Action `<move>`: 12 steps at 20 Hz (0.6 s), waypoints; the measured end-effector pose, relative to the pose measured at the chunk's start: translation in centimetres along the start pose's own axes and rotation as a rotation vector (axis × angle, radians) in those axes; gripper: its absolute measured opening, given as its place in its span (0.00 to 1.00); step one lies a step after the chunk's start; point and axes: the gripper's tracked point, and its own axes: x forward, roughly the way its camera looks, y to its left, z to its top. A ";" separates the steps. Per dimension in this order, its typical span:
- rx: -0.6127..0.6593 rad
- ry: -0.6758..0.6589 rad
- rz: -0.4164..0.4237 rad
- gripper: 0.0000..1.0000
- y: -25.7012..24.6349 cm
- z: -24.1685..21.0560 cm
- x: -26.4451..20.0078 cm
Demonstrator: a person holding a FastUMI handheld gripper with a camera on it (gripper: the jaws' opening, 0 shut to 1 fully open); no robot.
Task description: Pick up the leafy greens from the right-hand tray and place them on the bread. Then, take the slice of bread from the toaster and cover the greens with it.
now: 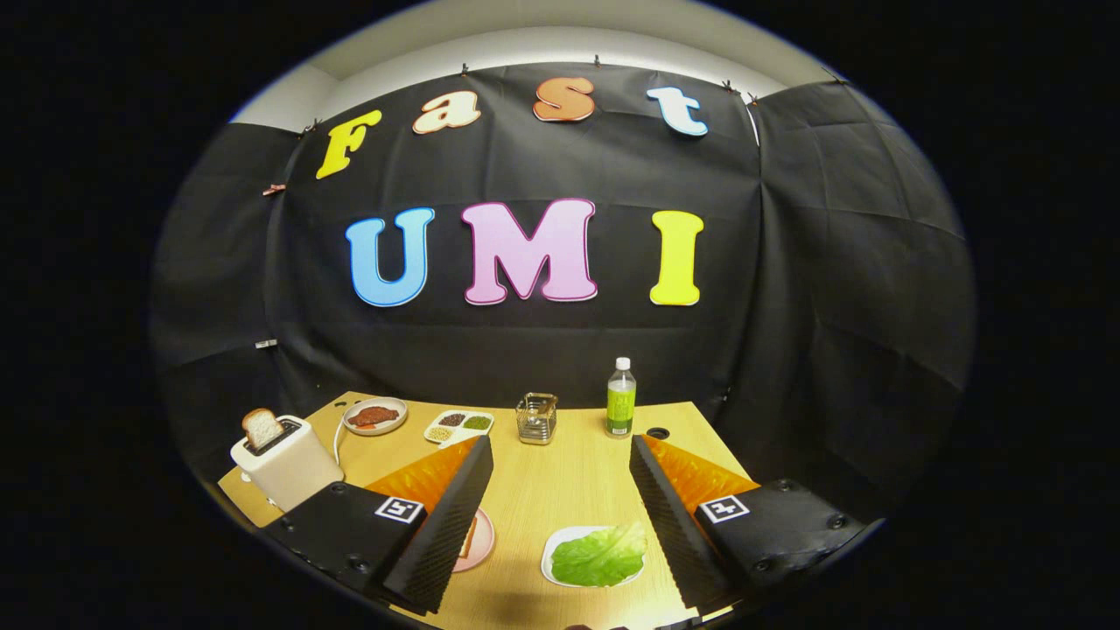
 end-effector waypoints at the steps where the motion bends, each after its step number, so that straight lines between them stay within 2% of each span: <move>1: -0.002 0.015 -0.005 0.98 -0.3 -0.7 0.3; 7: -0.028 0.126 -0.018 0.98 -1.1 -6.1 2.6; 12: -0.033 0.244 -0.028 0.98 -1.9 -12.3 5.1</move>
